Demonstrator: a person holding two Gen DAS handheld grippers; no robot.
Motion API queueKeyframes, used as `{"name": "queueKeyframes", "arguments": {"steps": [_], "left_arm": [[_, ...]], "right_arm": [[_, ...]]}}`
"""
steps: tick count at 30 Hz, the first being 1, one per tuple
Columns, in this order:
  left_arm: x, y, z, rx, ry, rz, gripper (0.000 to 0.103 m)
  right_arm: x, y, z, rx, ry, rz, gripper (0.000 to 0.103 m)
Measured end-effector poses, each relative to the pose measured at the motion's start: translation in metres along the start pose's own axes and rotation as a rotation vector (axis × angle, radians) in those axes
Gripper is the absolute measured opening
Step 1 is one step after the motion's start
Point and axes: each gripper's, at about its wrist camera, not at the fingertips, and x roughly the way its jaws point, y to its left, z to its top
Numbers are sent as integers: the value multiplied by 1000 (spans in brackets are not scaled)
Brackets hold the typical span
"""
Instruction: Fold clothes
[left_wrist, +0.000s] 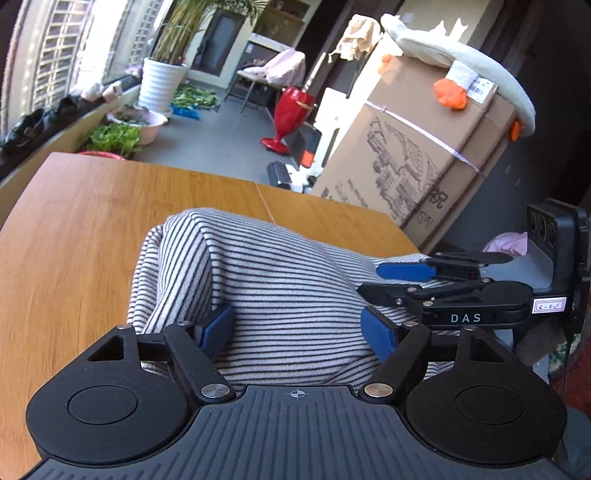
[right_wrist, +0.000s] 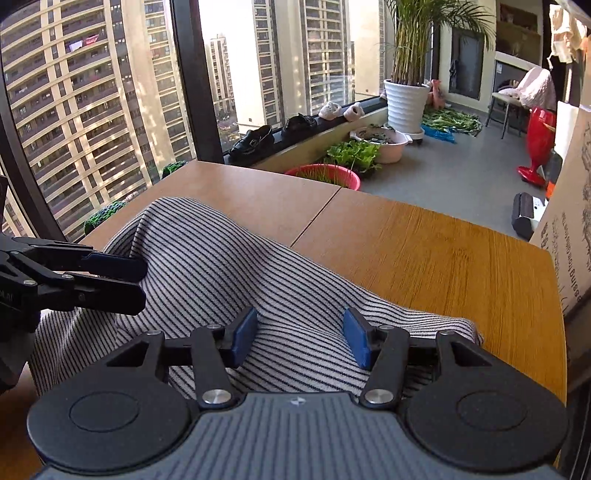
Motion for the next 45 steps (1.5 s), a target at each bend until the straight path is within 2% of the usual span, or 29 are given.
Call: {"name": "queueKeyframes", "arguments": {"steps": [3, 6, 8, 10, 11, 13, 16, 18, 21, 22, 23, 27, 30, 32, 33, 37, 38, 39, 41, 43, 45], "left_arm": [[-18, 11, -9, 1, 9, -15, 79], [-35, 19, -18, -10, 22, -8, 82], [-42, 24, -21, -24, 17, -7, 85], [-43, 27, -21, -39, 11, -13, 87], [-43, 28, -21, -50, 8, -18, 88], [-41, 28, -21, -59, 3, -28, 93], [-38, 28, -21, -54, -3, -37, 93], [-39, 31, -23, -54, -9, -53, 94], [-40, 40, -26, -76, -30, -86, 94], [-40, 42, -27, -87, -41, -89, 94], [-40, 44, -27, -95, -51, -89, 94], [-41, 50, -28, -124, -87, -86, 94], [-46, 55, -24, -167, -98, -74, 94], [-55, 61, -19, -223, -110, -90, 94], [-61, 64, -17, -241, -123, -95, 95], [-83, 69, -15, -262, -169, -92, 98], [-86, 70, -14, -269, -174, -94, 98], [-89, 71, -13, -279, -177, -98, 98], [-95, 71, -7, -285, -186, -108, 98], [-100, 66, 2, -273, -200, -122, 98], [-103, 61, 10, -256, -208, -93, 99]], "right_arm": [[-27, 24, -20, 0, 60, 124, 57], [-51, 50, -26, -134, 119, 222, 59], [-59, 52, -14, -168, 103, 251, 60], [-57, 46, 2, -188, 67, 242, 71], [-48, 39, 9, -181, 65, 245, 79], [-26, 25, 14, -107, 103, 276, 79], [4, 12, -2, -34, 147, 323, 79], [5, 3, -11, 29, 105, 400, 82], [2, 2, -18, 128, 116, 506, 82], [0, 8, -20, 119, 122, 521, 82], [-2, 17, -22, 97, 127, 520, 77], [-10, 45, -20, 39, 119, 452, 44], [-19, 59, -15, -22, 88, 394, 32], [-32, 69, -7, -120, 62, 310, 24], [-38, 74, -4, -170, 49, 267, 22], [-68, 113, -4, -564, -59, -37, 20], [-70, 127, -8, -690, -92, -125, 20], [-70, 137, -13, -779, -118, -180, 20], [-63, 166, -40, -1035, -176, -296, 20], [-58, 185, -67, -1187, -202, -322, 20], [-60, 200, -93, -1282, -232, -320, 20]]}}
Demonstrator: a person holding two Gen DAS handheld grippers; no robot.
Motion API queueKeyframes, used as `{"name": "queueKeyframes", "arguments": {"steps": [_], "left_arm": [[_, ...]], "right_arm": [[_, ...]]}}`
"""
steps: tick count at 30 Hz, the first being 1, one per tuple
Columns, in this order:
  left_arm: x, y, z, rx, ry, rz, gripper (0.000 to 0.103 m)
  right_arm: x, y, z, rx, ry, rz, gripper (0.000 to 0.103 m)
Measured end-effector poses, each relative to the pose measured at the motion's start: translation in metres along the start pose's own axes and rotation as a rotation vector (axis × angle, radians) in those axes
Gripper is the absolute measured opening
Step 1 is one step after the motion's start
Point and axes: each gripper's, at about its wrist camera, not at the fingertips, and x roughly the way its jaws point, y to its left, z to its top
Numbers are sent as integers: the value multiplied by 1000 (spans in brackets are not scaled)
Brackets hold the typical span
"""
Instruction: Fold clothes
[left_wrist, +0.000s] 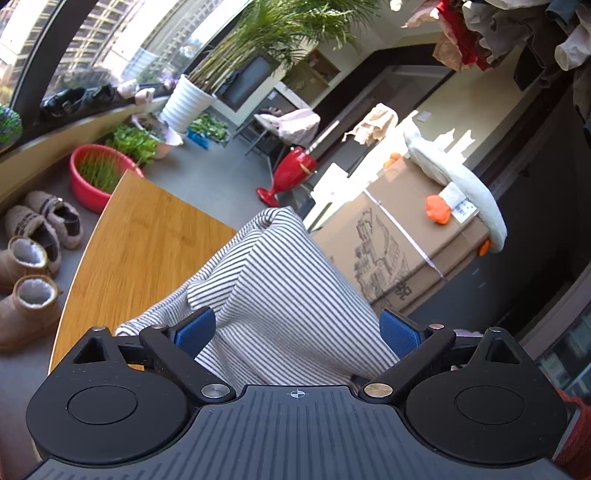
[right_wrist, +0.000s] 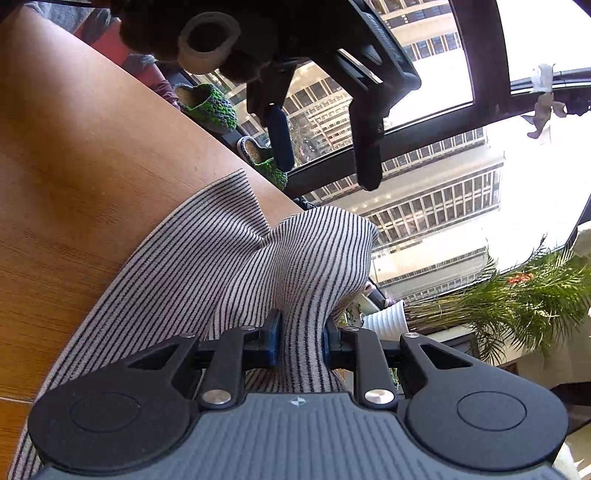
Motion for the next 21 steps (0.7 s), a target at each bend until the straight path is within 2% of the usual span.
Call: {"name": "queueKeyframes", "arguments": {"steps": [3, 4, 6, 8, 10, 11, 13, 15, 18, 20, 21], "left_arm": [[2, -9, 10, 34, -17, 56, 99], [5, -12, 12, 49, -17, 77, 99], [14, -17, 15, 87, -10, 119, 99], [24, -20, 12, 142, 8, 182, 96], [31, -13, 7, 175, 46, 244, 75], [35, -10, 5, 190, 65, 275, 73], [35, 4, 0, 171, 86, 306, 75], [34, 16, -5, 146, 92, 318, 79], [29, 25, -12, 124, 87, 303, 81], [29, 26, -14, 126, 85, 304, 81], [30, 25, -14, 127, 85, 307, 81]], "right_arm": [[-18, 33, 8, -102, -35, -17, 21], [-24, 39, 11, -95, -41, -2, 22], [-34, 42, 19, -5, -51, 66, 25], [-44, 38, 26, 140, -55, 158, 26], [-57, 23, 24, 276, -63, 225, 26], [-66, 10, 17, 363, -66, 246, 27], [-83, -17, 2, 534, -68, 265, 32], [-102, -44, -21, 717, -60, 233, 47], [-129, -74, -68, 1017, -42, 163, 53], [-141, -85, -111, 1302, -2, 158, 56], [-143, -85, -125, 1392, 20, 169, 57]]}}
